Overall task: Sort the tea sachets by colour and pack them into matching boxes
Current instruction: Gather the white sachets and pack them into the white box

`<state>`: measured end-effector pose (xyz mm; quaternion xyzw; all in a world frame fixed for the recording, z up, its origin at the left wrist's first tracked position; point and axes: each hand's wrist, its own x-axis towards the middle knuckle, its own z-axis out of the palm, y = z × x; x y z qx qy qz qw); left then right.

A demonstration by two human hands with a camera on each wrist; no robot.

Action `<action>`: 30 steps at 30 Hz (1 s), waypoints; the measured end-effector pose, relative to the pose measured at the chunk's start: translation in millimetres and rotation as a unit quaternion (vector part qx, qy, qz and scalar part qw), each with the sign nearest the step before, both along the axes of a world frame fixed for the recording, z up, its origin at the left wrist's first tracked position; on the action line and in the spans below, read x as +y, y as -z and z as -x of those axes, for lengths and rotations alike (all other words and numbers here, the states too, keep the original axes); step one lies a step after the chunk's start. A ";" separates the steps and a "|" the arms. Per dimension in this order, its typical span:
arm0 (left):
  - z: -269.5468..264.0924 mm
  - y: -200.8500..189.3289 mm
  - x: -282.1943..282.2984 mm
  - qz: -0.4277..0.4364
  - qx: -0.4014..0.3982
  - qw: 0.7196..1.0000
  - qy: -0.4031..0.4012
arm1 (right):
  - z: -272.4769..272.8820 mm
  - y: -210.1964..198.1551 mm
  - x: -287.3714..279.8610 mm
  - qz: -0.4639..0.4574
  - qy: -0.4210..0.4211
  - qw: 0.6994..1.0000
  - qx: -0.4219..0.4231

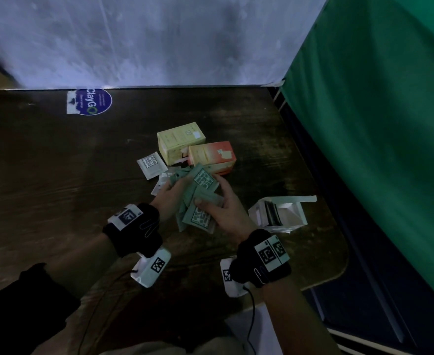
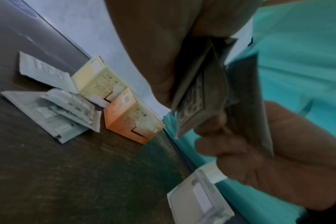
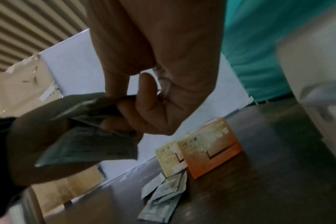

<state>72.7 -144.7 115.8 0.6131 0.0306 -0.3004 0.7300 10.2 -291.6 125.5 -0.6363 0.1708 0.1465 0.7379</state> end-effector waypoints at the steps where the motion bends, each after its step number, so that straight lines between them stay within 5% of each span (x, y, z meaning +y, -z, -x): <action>1: -2.2 -1.3 2.7 -0.006 -0.002 1.000 0.002 | -0.9 -0.4 -1.3 0.034 -0.009 0.999 -0.009; 7: -9.2 -1.7 9.5 0.044 0.011 0.998 0.035 | -4.0 -0.4 -12.9 0.129 -0.023 0.990 -0.045; 14: -4.8 -3.2 16.9 0.155 0.031 0.983 0.092 | -9.8 -9.0 -18.4 0.213 -0.157 0.963 -0.055; 19: -6.4 3.9 15.8 0.034 0.049 0.981 0.185 | -13.1 -14.9 -15.3 0.246 -0.207 0.946 -0.037; 23: -1.5 2.4 13.7 -0.005 0.082 0.985 0.151 | -13.7 -12.9 -9.9 0.348 -0.136 0.927 -0.027; 27: 2.2 2.4 9.2 0.025 0.082 0.992 0.093 | -12.9 -11.6 -4.4 0.243 -0.011 0.970 -0.010; 30: 5.5 -3.6 -1.3 0.053 0.076 0.993 0.074 | -8.8 -2.9 11.3 0.368 -0.041 0.928 -0.042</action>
